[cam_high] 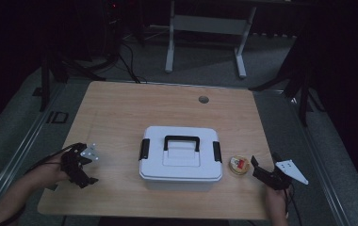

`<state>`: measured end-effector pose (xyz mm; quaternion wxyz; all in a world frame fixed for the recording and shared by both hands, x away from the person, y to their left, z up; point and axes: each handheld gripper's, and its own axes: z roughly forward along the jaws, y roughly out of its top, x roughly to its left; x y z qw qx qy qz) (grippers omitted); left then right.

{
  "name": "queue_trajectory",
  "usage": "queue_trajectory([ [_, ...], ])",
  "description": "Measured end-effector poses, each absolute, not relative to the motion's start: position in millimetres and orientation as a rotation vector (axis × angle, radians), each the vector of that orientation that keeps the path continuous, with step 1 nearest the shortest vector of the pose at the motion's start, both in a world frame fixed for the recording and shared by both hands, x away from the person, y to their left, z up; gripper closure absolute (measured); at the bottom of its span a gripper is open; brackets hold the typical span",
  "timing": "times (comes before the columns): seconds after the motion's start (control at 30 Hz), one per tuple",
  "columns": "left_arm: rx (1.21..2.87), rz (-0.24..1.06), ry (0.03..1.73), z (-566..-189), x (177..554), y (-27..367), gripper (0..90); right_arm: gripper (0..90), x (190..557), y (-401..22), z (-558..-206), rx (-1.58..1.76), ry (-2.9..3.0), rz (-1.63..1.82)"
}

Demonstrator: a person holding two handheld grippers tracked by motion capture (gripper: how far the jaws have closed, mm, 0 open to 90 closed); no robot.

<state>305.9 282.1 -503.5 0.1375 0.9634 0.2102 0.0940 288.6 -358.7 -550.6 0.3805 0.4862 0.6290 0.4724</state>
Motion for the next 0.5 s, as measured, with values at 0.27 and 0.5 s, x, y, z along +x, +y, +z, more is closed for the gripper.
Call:
queue_trajectory([
  [0.27,2.85,0.159,0.727,-489,314,279,2.8,11.4,289,-358,-551,1.241,1.61,1.193],
  [0.5,2.896,-0.049,0.842,-485,324,282,3.5,11.4,290,-357,-551,1.244,1.612,1.184],
])
